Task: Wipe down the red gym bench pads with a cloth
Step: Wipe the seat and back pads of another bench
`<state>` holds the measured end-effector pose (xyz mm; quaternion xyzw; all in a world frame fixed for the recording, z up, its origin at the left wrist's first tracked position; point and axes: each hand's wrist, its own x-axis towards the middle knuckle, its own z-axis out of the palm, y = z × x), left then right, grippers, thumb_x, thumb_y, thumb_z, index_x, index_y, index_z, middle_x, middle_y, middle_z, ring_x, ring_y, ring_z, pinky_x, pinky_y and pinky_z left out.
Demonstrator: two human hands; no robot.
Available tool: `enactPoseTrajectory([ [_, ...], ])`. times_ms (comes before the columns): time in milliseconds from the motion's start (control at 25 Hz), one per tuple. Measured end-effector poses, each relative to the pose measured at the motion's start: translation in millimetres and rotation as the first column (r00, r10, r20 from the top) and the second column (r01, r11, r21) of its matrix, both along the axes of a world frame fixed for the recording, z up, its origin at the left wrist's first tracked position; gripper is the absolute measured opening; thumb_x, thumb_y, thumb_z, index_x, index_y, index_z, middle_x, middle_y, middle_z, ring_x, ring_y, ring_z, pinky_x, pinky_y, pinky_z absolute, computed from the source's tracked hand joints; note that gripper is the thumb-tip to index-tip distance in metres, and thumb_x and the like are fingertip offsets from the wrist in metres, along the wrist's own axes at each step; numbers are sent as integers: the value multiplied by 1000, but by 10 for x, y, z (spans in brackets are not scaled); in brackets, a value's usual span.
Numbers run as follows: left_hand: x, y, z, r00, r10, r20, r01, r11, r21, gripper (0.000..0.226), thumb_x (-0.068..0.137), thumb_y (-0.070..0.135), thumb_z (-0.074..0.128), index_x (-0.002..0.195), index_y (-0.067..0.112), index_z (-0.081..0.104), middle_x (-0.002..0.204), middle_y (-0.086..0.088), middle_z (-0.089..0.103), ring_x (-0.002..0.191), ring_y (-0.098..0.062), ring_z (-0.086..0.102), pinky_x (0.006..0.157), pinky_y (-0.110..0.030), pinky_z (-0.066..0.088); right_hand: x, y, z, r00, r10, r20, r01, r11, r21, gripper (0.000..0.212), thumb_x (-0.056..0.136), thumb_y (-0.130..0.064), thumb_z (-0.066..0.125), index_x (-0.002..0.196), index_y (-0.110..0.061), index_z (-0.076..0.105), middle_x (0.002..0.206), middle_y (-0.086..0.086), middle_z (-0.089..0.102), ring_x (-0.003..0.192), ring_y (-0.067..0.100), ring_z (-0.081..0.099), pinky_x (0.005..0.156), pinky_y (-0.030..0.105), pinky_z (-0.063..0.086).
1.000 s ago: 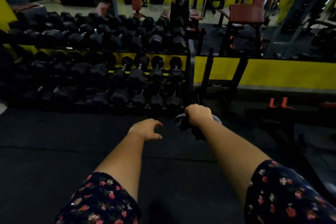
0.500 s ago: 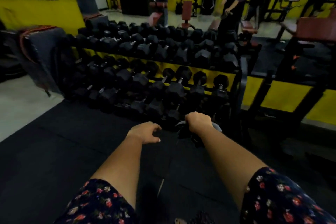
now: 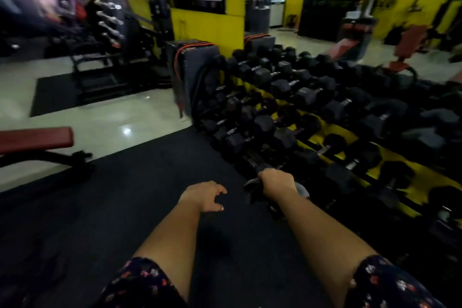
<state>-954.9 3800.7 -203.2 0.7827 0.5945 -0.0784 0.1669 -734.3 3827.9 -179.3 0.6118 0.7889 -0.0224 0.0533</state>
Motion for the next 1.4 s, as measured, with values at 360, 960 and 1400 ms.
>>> enactPoseTrajectory([
  [360,-1552,77,-60,942,333,-45,-332,943,28,61,89,46,62,144,32,41,138,3,48,124,-19,49,93,-38,46,-1834,694,-33,931,366,9,-366,931,-9,23,92,-6,50,111,-15,59,118,6,59,107,28,59,73,36,41],
  [960,-4625,-747,-36,604,797,-28,-796,605,32,62,84,46,69,140,35,45,137,6,50,123,-20,53,97,-40,48,-5438,651,-21,605,795,49,-796,605,16,17,95,-10,51,109,-17,58,116,5,56,101,27,59,70,37,44],
  [1400,-5874,-1612,-36,116,992,52,-992,113,56,60,84,41,67,139,32,48,136,6,55,121,-18,54,98,-37,47,-7607,303,-25,113,994,14,-988,111,103,23,96,-16,50,117,-20,60,117,6,57,109,31,58,82,42,47],
])
